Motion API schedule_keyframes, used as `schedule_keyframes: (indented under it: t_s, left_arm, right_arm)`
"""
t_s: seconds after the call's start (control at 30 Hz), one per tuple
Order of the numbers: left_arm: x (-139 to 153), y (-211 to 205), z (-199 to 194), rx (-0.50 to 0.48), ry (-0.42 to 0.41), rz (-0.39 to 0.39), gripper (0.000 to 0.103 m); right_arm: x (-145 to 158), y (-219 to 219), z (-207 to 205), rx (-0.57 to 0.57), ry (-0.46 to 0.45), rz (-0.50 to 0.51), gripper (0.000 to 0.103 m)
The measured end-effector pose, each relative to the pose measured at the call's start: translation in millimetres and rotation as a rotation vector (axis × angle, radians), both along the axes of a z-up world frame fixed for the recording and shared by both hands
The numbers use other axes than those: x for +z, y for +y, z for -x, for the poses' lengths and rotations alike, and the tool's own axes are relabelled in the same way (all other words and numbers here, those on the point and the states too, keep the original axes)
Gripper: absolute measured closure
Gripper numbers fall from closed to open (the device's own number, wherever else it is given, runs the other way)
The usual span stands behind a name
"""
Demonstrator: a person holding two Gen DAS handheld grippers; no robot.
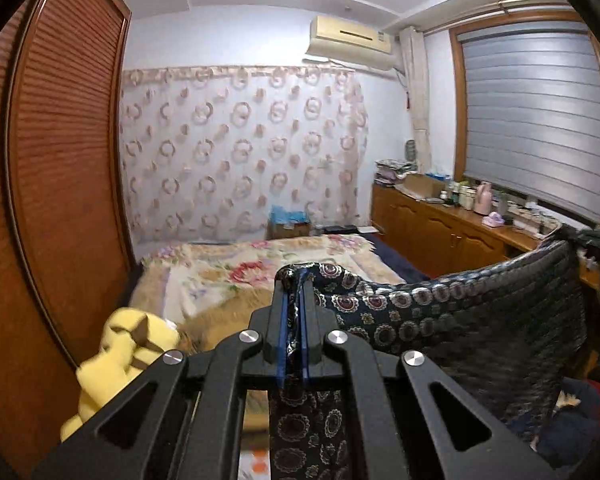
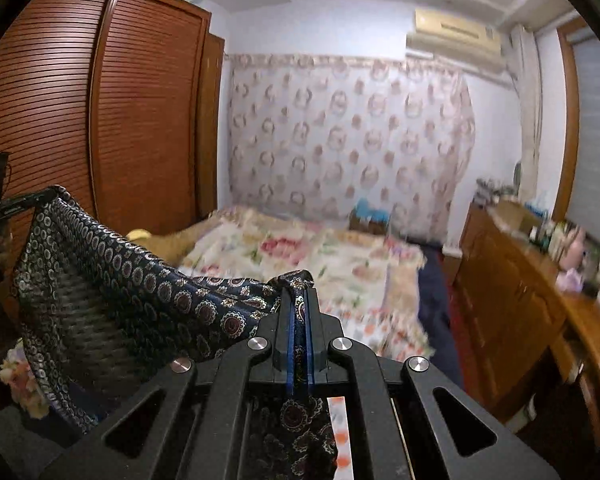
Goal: Fold small clothes
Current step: 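Lay the shirt flat across the bed and open both tools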
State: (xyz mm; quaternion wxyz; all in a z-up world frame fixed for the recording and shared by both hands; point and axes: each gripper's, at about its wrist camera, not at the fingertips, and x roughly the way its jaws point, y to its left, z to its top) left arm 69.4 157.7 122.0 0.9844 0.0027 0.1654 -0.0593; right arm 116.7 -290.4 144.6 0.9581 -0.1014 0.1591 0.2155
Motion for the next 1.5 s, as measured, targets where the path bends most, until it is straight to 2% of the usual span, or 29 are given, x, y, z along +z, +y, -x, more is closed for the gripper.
schedule_keyframes:
  t_s: [0.1,0.17,0.23,0.33,0.37,0.4,0.47,0.5,0.6,0.7,0.83,0.93,1.03,1.23,1.43,1.5]
  left_arm:
    - [7,3,-36,0.018,0.008,-0.011,0.097]
    - [3,5,-57,0.034,0.011,-0.012,0.096]
    - [-8,5,-79,0.06,0.022,-0.037,0.094]
    - [-37,6,-114,0.087,0.132,-0.051,0.087]
    - [-46,6,-121,0.087,0.167,-0.046,0.082]
    - [-56,8,-127,0.083,0.195,-0.038,0.071]
    - [-75,9,-128,0.088,0.216,-0.038,0.053]
    - [-81,8,-127,0.084,0.224,-0.04,0.047]
    - [-99,6,-121,0.076,0.257,-0.034,0.034]
    - [-111,1,-112,0.052,0.277,-0.023,0.03]
    - [-131,-10,-98,0.025,0.315,-0.017,0.03]
    - [-146,-21,-88,0.01,0.34,-0.034,0.03]
    - [-160,-27,-83,-0.029,0.368,-0.019,0.03]
    - [-188,-52,-78,-0.07,0.428,-0.024,0.03]
    - [-209,-68,-78,-0.098,0.473,-0.034,0.03]
    - [-216,-74,-79,-0.103,0.489,-0.047,0.03]
  right_arm:
    - [17,6,-25,-0.019,-0.017,0.021,0.1]
    - [15,13,-59,-0.049,-0.001,0.028,0.1]
    - [4,24,-89,-0.092,0.024,0.042,0.1]
    - [-30,55,-146,-0.161,0.143,0.088,0.099]
    - [-42,67,-163,-0.175,0.185,0.116,0.093]
    - [-60,72,-178,-0.203,0.222,0.14,0.086]
    - [-87,75,-195,-0.244,0.274,0.159,0.078]
    - [-97,76,-201,-0.253,0.297,0.158,0.078]
    - [-122,72,-203,-0.259,0.334,0.132,0.077]
    - [-136,71,-203,-0.247,0.361,0.119,0.071]
    - [-145,54,-204,-0.218,0.391,0.097,0.07]
    - [-160,34,-176,-0.207,0.416,0.067,0.069]
    - [-172,21,-149,-0.204,0.454,0.044,0.069]
    - [-193,14,-123,-0.154,0.512,0.015,0.069]
    - [-210,23,-121,-0.143,0.536,0.048,0.069]
    - [-210,24,-120,-0.148,0.518,0.062,0.068]
